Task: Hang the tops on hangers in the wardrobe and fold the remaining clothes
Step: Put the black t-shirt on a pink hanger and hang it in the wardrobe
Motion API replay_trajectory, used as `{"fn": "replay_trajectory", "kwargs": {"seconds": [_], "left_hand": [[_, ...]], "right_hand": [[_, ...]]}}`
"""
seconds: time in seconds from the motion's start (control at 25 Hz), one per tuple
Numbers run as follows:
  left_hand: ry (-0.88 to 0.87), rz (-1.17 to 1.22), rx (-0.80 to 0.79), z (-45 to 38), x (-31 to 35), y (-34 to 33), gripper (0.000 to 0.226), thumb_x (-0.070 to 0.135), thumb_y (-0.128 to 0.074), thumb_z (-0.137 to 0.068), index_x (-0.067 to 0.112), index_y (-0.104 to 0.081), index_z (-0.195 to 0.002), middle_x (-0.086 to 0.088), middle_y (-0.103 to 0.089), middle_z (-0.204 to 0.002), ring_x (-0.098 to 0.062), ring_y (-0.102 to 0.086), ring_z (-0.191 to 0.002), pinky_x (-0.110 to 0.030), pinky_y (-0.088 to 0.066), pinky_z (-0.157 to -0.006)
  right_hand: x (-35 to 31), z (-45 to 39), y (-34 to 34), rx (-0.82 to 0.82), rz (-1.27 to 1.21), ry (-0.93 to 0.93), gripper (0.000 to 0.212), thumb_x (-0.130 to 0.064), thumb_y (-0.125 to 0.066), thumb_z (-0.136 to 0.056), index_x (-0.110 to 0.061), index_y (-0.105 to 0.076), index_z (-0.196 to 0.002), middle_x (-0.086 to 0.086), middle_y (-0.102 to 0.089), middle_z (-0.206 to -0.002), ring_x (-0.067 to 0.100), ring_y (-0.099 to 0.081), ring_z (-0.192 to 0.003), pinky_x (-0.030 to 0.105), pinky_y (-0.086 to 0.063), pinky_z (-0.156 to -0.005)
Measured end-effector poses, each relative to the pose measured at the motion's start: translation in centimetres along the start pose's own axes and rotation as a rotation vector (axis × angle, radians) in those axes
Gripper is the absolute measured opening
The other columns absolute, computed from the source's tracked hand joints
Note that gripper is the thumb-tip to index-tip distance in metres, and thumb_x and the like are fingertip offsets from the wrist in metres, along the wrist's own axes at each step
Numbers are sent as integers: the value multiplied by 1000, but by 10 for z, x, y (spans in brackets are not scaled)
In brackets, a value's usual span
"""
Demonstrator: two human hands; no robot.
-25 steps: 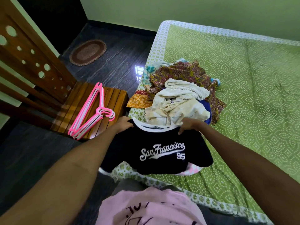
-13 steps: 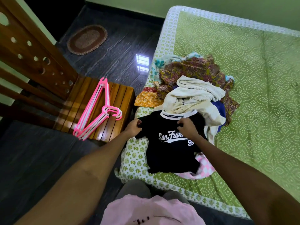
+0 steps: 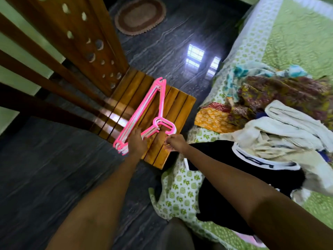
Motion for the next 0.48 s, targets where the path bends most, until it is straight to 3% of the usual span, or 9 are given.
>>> {"fn": "replay_trajectory", "kwargs": {"seconds": [0.12,0.2,0.24,0.36,0.4,0.48], "left_hand": [[81,-59,40,-39,-33,14,54,6,-54,-88,-1,-37,-139,-19,-29,-149,-34,-28,-138,-42,-24,-112],[133,-80,41,-57,-51,16,56,7,-50,-91,0,-29,-143,-19,-24,-151,-33,-23,-140,-39,-19,-114],[155,-81,44,-64,-58,16,56,8,-49,-91,0,-30,-143,-20,-27,-149,-35,-27,-137,-39,-22,-112],[198,-88,64,-77,-72,16,46,5,-53,-89,2,-43,-134,-19,-42,-138,-37,-42,-126,-41,-34,-104],[192,-90,74,-79,-73,15,42,3,-54,-89,2,-47,-130,-20,-46,-133,-37,-45,-121,-41,-37,-100],[172,-86,101,-82,-72,13,32,0,-54,-87,-1,-54,-119,-21,-51,-125,-37,-50,-114,-41,-39,-95]], "right_hand": [[-6,-33,-47,-41,-223,-114,15,-3,-48,-91,-11,-51,-79,5,-55,-70,13,-59,-59,20,-46,-48],[-13,-42,-56,92,-257,-79,8,-3,-49,-91,-6,-53,-86,9,-55,-71,17,-55,-59,23,-45,-45],[-18,-45,-48,251,-149,6,7,-4,-49,-91,-4,-56,-91,11,-57,-77,19,-55,-63,25,-46,-50],[-42,-52,-21,610,514,241,27,-15,-57,-88,-6,-54,-113,11,-52,-115,27,-49,-105,37,-40,-86],[-46,-57,-13,641,654,252,36,-21,-61,-87,-7,-50,-118,11,-49,-121,29,-45,-114,39,-37,-92],[-52,-75,1,552,824,240,47,-27,-66,-84,-6,-47,-121,12,-49,-124,31,-45,-117,41,-38,-93]]}}
Point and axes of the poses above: each hand's wrist, its own z-axis away from the middle knuckle, its own y-axis out of the back of the hand, x = y × z, the point moved 6 cm from there along -z, towards the middle knuckle
